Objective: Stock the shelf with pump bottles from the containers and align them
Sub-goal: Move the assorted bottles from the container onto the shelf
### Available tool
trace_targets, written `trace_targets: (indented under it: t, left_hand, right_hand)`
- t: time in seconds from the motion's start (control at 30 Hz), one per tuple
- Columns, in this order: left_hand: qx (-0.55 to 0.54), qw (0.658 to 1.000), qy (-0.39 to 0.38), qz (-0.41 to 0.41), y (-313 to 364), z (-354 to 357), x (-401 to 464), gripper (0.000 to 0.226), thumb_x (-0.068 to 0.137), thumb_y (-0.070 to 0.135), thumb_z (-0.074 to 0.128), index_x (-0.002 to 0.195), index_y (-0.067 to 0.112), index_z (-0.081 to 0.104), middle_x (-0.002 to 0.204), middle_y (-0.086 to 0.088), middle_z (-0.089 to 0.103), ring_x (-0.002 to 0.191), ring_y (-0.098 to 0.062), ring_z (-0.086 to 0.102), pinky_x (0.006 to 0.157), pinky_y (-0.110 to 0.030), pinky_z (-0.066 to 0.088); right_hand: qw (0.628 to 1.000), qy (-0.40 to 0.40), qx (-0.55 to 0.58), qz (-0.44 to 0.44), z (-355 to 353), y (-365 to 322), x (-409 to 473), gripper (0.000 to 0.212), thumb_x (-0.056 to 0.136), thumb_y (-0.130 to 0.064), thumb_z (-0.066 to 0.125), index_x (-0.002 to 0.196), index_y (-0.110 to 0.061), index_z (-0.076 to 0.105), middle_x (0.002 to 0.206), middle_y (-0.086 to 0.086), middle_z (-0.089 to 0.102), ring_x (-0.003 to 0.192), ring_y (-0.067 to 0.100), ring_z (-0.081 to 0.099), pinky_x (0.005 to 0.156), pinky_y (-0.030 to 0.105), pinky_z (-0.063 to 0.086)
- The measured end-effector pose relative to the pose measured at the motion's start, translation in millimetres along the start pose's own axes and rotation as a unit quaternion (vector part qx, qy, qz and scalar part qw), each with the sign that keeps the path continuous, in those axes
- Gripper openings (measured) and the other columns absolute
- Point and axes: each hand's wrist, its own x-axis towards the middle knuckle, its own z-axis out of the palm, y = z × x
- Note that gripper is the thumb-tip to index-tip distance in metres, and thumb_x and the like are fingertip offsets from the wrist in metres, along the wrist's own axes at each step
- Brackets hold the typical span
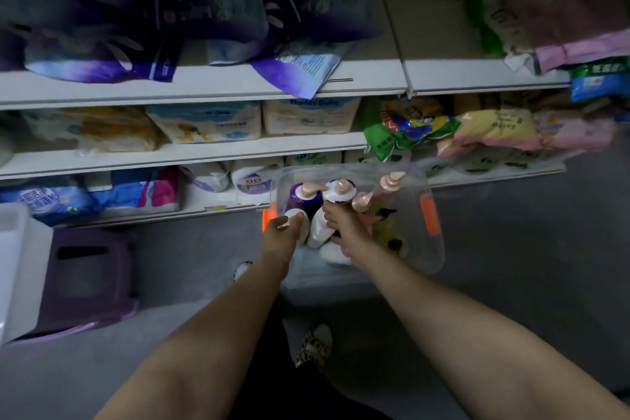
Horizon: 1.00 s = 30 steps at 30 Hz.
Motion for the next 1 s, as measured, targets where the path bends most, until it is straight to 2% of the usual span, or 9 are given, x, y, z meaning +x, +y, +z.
trace_targets:
  t: [0.13, 0.23, 0.33, 0.47, 0.67, 0.77, 0.9, 0.97, 1.0]
  left_hand:
    - [0.019, 1.0, 0.004, -0.004, -3, 2, 2, 0.054, 0.084, 0.046, 0.073, 0.123, 0.012, 0.056, 0.118, -0.014, 0.064, 0.109, -0.029, 0.062, 0.1, -0.048, 0.049]
    - [0.026, 1.0, 0.003, -0.004, -3, 4, 6, 0.048, 0.082, 0.048, 0.074, 0.113, 0.017, 0.055, 0.115, -0.014, 0.063, 0.106, -0.028, 0.062, 0.098, -0.048, 0.051]
    - [0.023, 1.0, -0.005, -0.013, -1, 5, 9, 0.051, 0.082, 0.049, 0.074, 0.115, 0.015, 0.055, 0.112, -0.015, 0.064, 0.103, -0.028, 0.063, 0.096, -0.045, 0.053]
    - [0.017, 1.0, -0.011, -0.01, 1, 3, 7, 0.05, 0.082, 0.047, 0.076, 0.112, 0.012, 0.057, 0.107, -0.015, 0.064, 0.086, -0.022, 0.061, 0.077, -0.035, 0.056]
    - [0.007, 0.999, -0.007, 0.036, 7, 2, -5, 0.041, 0.075, 0.041, 0.083, 0.097, 0.017, 0.058, 0.089, -0.004, 0.064, 0.078, -0.019, 0.06, 0.077, -0.036, 0.052]
    - [0.01, 0.998, 0.004, 0.067, 21, 2, -15, 0.042, 0.074, 0.041, 0.084, 0.097, 0.015, 0.061, 0.096, -0.01, 0.069, 0.084, -0.023, 0.062, 0.083, -0.04, 0.053]
    - [0.008, 0.996, -0.008, 0.088, 39, -1, -31, 0.054, 0.075, 0.049, 0.081, 0.108, 0.009, 0.066, 0.104, -0.012, 0.07, 0.094, -0.025, 0.063, 0.086, -0.04, 0.052]
    - [0.007, 0.995, -0.016, 0.097, 50, -2, -40, 0.053, 0.077, 0.051, 0.078, 0.107, 0.009, 0.068, 0.102, -0.013, 0.072, 0.085, -0.021, 0.062, 0.077, -0.032, 0.05]
    - [0.009, 0.994, -0.021, 0.102, 57, -2, -45, 0.053, 0.077, 0.053, 0.077, 0.106, 0.009, 0.07, 0.1, -0.012, 0.073, 0.081, -0.019, 0.061, 0.074, -0.029, 0.048]
  right_hand:
    - [1.0, -0.002, 0.011, -0.001, 2, -1, -1, 0.015, 0.095, -0.041, 0.061, 0.095, -0.026, 0.063, 0.104, 0.0, 0.063, 0.093, 0.011, 0.058, 0.096, 0.038, 0.046]
    - [1.0, -0.003, 0.018, 0.002, 1, -3, -2, 0.021, 0.095, -0.041, 0.06, 0.105, -0.023, 0.064, 0.107, 0.001, 0.063, 0.095, 0.012, 0.058, 0.095, 0.036, 0.046]
    - [1.0, -0.002, 0.018, 0.01, -3, -1, -4, 0.036, 0.096, -0.042, 0.058, 0.123, -0.018, 0.062, 0.119, 0.003, 0.063, 0.106, 0.017, 0.057, 0.101, 0.039, 0.044]
    - [1.0, -0.007, -0.007, 0.025, -8, -5, -7, 0.048, 0.097, -0.046, 0.054, 0.135, -0.017, 0.058, 0.125, 0.006, 0.059, 0.11, 0.023, 0.052, 0.1, 0.039, 0.04]
    - [1.0, -0.007, -0.001, 0.022, -11, -6, -9, 0.045, 0.095, -0.046, 0.057, 0.127, -0.014, 0.061, 0.126, 0.007, 0.061, 0.117, 0.024, 0.055, 0.109, 0.043, 0.04]
    - [1.0, -0.011, -0.007, 0.011, -11, -9, -14, 0.041, 0.094, -0.048, 0.057, 0.118, -0.015, 0.065, 0.116, 0.005, 0.064, 0.114, 0.022, 0.058, 0.107, 0.043, 0.042]
    - [0.999, -0.031, -0.002, -0.012, -12, -17, -27, 0.063, 0.073, -0.062, 0.061, 0.122, -0.023, 0.065, 0.117, 0.0, 0.064, 0.107, 0.015, 0.058, 0.086, 0.034, 0.045]
    - [0.999, -0.039, -0.001, -0.022, -12, -20, -32, 0.072, 0.064, -0.066, 0.06, 0.122, -0.024, 0.065, 0.118, -0.001, 0.062, 0.11, 0.017, 0.057, 0.09, 0.036, 0.044]
    - [0.998, -0.043, -0.003, -0.035, -14, -22, -34, 0.065, 0.065, -0.065, 0.058, 0.115, -0.025, 0.068, 0.115, -0.002, 0.064, 0.107, 0.016, 0.058, 0.093, 0.038, 0.045]
